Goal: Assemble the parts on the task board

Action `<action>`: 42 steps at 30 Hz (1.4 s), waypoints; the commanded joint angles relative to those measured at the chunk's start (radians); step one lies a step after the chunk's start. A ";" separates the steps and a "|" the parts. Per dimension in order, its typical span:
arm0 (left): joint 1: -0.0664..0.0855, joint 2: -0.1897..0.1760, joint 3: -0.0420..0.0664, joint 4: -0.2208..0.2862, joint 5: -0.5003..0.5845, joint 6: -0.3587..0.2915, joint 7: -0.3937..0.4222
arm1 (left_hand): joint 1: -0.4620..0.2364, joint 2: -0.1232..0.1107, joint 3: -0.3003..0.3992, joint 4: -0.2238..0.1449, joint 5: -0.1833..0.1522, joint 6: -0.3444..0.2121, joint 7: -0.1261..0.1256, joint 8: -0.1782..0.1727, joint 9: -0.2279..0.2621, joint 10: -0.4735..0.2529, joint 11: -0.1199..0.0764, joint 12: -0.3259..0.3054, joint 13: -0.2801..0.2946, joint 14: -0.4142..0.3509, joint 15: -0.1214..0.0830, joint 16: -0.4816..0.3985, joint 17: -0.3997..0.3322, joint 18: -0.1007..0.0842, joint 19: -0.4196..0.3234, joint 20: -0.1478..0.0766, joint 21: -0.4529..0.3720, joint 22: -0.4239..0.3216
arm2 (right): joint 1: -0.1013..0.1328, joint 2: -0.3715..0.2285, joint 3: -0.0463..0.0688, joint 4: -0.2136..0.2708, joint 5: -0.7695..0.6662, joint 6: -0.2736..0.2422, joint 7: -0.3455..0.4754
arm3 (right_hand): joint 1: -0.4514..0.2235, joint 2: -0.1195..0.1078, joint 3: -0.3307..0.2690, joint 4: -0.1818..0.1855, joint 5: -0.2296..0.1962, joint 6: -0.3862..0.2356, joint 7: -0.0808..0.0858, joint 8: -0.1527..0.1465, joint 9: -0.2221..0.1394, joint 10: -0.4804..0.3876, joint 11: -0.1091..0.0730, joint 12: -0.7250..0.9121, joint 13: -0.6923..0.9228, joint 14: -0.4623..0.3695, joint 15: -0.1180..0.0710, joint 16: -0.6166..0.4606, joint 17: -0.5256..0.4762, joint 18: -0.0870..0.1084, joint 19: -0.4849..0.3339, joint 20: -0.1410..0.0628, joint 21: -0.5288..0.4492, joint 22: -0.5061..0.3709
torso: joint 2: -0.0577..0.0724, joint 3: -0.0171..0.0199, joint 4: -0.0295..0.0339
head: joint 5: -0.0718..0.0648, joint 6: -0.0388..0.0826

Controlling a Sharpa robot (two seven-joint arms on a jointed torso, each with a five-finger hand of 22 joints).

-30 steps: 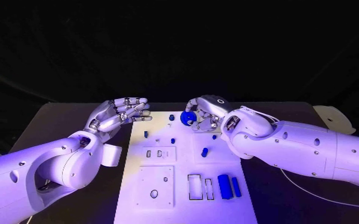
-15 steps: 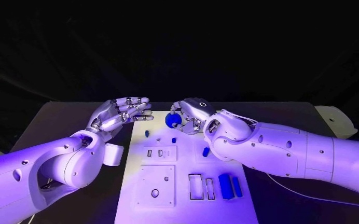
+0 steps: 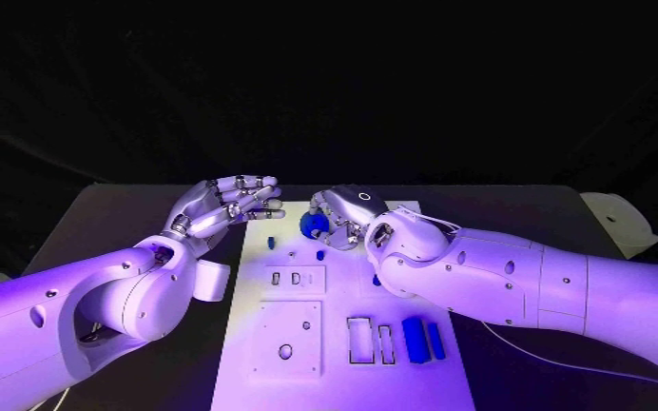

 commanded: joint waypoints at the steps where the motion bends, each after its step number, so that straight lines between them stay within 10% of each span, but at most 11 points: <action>1: 0.001 0.002 0.001 0.003 0.001 0.018 0.007 | -0.006 -0.001 0.005 0.001 0.002 0.003 0.022 -0.007 -0.001 0.004 0.001 -0.006 0.000 0.006 0.001 -0.007 0.001 0.006 0.006 -0.001 -0.006 -0.001 | -0.002 0.007 0.000 -0.010 -0.015 0.013 -0.014 | -0.008 0.006 0.007 0.000 0.002 0.038 -0.036 0.001 0.001 0.018 -0.004 -0.001 0.169 0.088 -0.005 0.004 0.185 -0.014 0.106 -0.005 0.004 0.263 | -0.001 0.0008 0.0000 | -0.001 0.000; 10: 0.001 0.002 0.001 0.004 0.001 0.023 0.007 | -0.007 -0.001 0.005 0.001 0.002 0.003 0.022 -0.007 -0.002 0.004 0.001 -0.006 0.000 0.006 0.001 -0.007 0.001 0.006 0.007 -0.001 -0.006 -0.001 | -0.003 0.019 -0.001 -0.031 -0.019 0.009 -0.018 | -0.025 -0.004 0.015 -0.001 -0.018 0.015 -0.025 -0.028 -0.012 0.011 0.004 -0.009 0.162 0.088 0.001 0.004 0.184 -0.014 0.106 -0.001 0.004 0.263 | 0.000 0.0012 -0.0017 | -0.011 -0.007; 19: 0.001 0.002 0.001 0.004 0.001 0.023 0.005 | -0.007 -0.001 0.005 0.001 0.002 0.003 0.022 -0.007 -0.002 0.004 0.001 -0.006 0.000 0.006 0.001 -0.007 0.001 0.006 0.007 -0.001 -0.006 -0.001 | -0.004 0.029 -0.002 -0.040 -0.005 0.049 -0.006 | -0.090 -0.035 -0.037 0.029 -0.142 -0.045 0.000 -0.109 -0.040 -0.009 0.029 -0.031 0.143 0.087 0.024 0.004 0.182 -0.014 0.106 0.020 0.004 0.263 | 0.000 0.0009 0.0003 | -0.008 -0.009; 42: 0.002 -0.004 0.001 0.006 0.001 0.008 0.004 | -0.005 0.002 0.010 -0.001 0.002 0.003 0.022 -0.008 -0.002 0.004 0.001 -0.009 0.000 0.007 0.001 -0.009 0.002 0.006 0.007 -0.001 -0.007 -0.002 | -0.004 0.013 -0.002 -0.045 0.036 0.135 -0.027 | -0.137 -0.008 -0.128 0.099 -0.111 -0.023 -0.002 -0.137 -0.040 0.001 0.028 -0.017 0.155 0.088 0.024 0.007 0.191 -0.014 0.106 0.022 0.004 0.263 | -0.001 0.0012 -0.0027 | -0.012 -0.015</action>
